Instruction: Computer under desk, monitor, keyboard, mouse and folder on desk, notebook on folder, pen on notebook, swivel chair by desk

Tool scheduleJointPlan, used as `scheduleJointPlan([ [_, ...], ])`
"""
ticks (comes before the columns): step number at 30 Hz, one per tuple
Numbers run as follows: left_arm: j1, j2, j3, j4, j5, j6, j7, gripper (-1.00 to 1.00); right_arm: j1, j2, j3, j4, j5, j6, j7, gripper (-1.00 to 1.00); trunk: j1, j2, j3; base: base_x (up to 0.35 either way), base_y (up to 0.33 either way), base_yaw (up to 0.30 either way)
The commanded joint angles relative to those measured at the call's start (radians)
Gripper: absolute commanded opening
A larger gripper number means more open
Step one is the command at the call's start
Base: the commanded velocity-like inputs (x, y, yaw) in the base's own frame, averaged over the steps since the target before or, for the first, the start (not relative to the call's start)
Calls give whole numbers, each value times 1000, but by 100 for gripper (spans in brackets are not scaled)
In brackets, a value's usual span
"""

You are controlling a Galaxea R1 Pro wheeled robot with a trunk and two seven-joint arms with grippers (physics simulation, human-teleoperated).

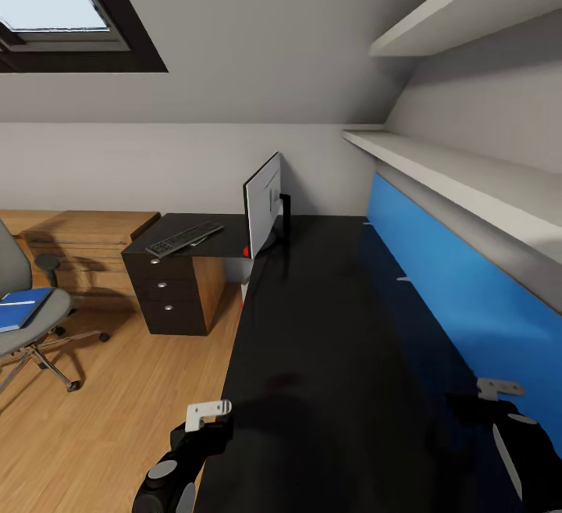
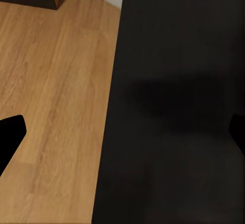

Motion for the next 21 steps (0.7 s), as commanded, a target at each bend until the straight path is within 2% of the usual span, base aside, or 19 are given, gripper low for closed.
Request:
scheduleJointPlan([
  [1,-1,0,-2,-3,10,4,9,100,-3,-1,-4,4,10,0,9,100,0,-1,-1,0,0,0],
  [16,-1,0,-5,-8,10,4,9,100,-16,-16,-4,57,7,-26,13,100,0,-1,-1,0,0,0],
  [21,-1,0,-5,-8,10,4,9,100,-82,-33,-3,177,8,-77,31,100,0,-1,-1,0,0,0],
])
